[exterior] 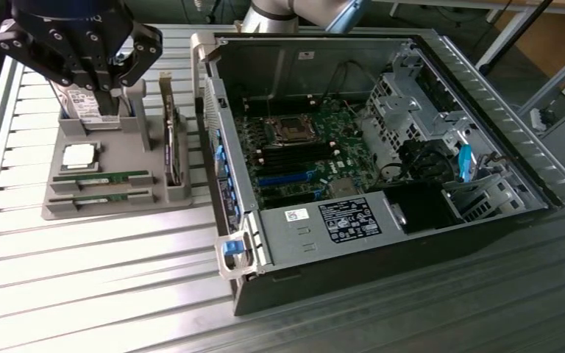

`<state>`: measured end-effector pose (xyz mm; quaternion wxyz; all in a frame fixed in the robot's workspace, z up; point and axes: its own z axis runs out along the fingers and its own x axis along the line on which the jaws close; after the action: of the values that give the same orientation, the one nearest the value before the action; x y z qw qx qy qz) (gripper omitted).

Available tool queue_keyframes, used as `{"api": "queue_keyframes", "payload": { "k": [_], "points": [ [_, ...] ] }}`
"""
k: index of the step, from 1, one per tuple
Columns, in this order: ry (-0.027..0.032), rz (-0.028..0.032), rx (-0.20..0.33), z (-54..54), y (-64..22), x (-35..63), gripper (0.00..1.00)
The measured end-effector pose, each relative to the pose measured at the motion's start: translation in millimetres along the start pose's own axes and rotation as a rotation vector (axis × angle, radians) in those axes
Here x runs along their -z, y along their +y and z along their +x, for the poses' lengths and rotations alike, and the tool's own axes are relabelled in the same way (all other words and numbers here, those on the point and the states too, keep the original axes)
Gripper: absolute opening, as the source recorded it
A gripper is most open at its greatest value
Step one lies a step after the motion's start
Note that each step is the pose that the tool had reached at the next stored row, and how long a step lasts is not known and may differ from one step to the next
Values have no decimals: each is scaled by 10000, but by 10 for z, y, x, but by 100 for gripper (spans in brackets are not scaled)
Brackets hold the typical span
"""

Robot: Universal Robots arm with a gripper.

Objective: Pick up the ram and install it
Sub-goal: 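Reach for the ram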

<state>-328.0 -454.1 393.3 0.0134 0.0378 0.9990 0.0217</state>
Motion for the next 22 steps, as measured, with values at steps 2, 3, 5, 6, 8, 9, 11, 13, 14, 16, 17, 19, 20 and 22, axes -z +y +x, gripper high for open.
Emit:
{"api": "queue_keyframes", "payload": {
  "k": [2, 3, 5, 6, 8, 9, 11, 13, 14, 16, 17, 19, 20, 22],
  "points": [
    [0, 0, 0, -1, -17, 1, 9],
    [1, 0, 0, -3, -37, 2, 9],
    [1, 0, -1, -3, -46, 2, 9],
    [1, 1, -1, -4, -53, 3, 9],
    [0, 0, 0, -5, -62, 3, 9],
    [1, 0, -1, -5, -66, 3, 9],
    [0, 0, 0, -6, -84, 4, 9],
    [0, 0, 0, -8, -104, 4, 9],
    [0, 0, 0, -9, -114, 5, 9],
    [1, 0, 0, -13, -161, 7, 9],
    [1, 0, 0, -13, -166, 7, 9],
    [0, 0, 0, -14, -188, 8, 9],
    [1, 1, 0, -15, -200, 9, 9],
    [0, 1, 0, -16, -211, 9, 9]
  ]
}}
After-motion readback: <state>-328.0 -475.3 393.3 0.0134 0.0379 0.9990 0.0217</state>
